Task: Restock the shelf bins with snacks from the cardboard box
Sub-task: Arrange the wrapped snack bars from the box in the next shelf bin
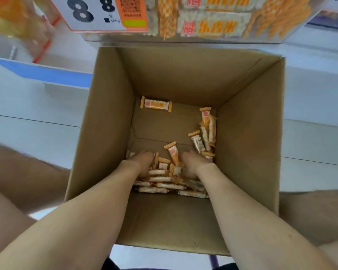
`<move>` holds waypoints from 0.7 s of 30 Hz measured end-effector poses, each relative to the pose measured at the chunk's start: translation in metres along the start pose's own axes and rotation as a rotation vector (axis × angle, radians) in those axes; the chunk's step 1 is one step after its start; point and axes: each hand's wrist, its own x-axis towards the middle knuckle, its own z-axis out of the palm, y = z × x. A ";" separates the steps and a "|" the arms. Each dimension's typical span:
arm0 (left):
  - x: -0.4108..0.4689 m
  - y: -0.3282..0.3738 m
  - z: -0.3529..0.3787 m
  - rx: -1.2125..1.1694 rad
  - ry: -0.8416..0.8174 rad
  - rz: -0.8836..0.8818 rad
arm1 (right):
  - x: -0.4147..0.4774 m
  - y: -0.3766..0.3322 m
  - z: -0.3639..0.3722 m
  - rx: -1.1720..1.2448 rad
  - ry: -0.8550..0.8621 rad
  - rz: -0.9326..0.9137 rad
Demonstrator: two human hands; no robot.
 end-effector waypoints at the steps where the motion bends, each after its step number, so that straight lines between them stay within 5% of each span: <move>1: 0.001 0.000 0.000 -0.012 -0.023 -0.006 | 0.002 0.002 0.002 0.024 0.006 0.002; 13: -0.025 0.006 -0.040 -0.689 0.049 -0.122 | -0.023 0.013 -0.041 0.844 0.185 0.083; 21: -0.105 0.015 -0.098 -0.915 0.224 0.137 | -0.102 0.003 -0.106 0.809 0.284 -0.148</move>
